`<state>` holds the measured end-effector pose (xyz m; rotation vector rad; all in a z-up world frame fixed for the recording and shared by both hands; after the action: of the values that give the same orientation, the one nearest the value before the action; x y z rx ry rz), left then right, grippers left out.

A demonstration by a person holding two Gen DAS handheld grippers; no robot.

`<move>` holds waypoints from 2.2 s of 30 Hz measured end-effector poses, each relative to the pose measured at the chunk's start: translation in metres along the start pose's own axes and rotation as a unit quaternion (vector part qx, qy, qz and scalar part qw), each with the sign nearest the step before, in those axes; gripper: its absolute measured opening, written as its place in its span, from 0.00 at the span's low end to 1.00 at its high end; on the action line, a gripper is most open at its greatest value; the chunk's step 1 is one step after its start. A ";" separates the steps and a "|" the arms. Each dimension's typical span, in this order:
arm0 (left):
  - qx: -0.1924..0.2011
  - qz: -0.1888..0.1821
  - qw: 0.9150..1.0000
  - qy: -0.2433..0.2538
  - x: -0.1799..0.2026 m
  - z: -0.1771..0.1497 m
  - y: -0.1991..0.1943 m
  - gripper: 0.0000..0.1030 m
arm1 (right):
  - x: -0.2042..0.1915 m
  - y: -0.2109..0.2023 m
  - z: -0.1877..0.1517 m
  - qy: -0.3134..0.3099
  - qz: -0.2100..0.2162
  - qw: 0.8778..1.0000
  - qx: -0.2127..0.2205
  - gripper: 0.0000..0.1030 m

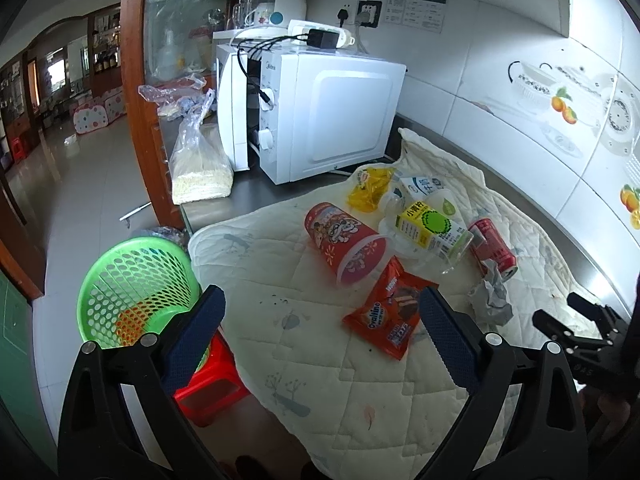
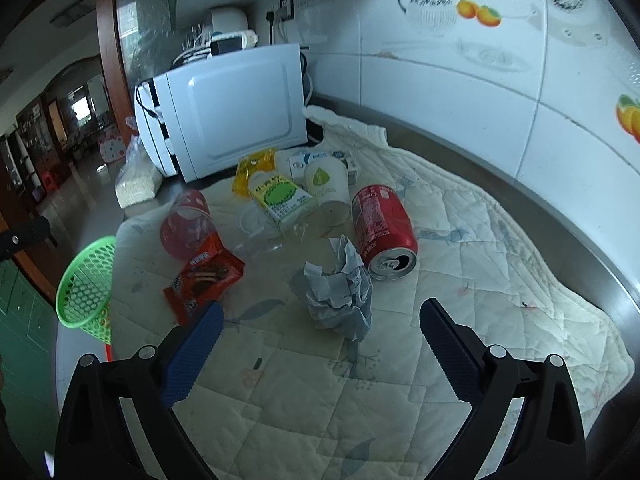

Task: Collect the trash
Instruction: 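Grasp the red snack cup with the left tool while the right tool grasps the crumpled paper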

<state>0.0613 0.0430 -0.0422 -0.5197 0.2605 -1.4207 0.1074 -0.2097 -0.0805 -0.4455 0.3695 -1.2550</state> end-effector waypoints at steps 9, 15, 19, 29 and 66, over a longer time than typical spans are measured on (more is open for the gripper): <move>-0.040 -0.012 0.999 0.000 0.008 -0.007 0.036 0.92 | 0.004 0.046 -0.012 -0.018 0.011 0.999 -0.032 0.84; -0.061 -0.033 0.997 0.016 0.022 -0.014 0.055 0.85 | 0.011 0.070 -0.021 -0.023 0.005 0.998 -0.050 0.79; -0.069 -0.038 0.996 0.029 0.029 -0.015 0.067 0.82 | 0.017 0.084 -0.024 -0.020 0.004 0.998 -0.061 0.76; -0.097 -0.018 0.995 -0.016 0.024 0.020 0.121 0.82 | 0.019 0.103 -0.029 -0.022 0.015 0.997 -0.077 0.67; -0.218 -0.034 0.951 -0.215 -0.017 0.008 0.203 0.70 | 0.014 0.093 -0.037 -0.010 0.043 0.996 -0.084 0.42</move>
<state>0.2391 0.0742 -0.1365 -1.1943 0.2049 -1.2789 0.1690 -0.2046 -0.1598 -0.5783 0.4745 -1.1406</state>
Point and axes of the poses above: each gripper's, at about its wrist camera, not at the fingertips, and y roughly the way its jaws point, x to its right, z to its top, the point moved 1 cm from there along y, roughly the way its jaws point, and after that the axes turned 13 degrees about x, right-handed, at the moved point
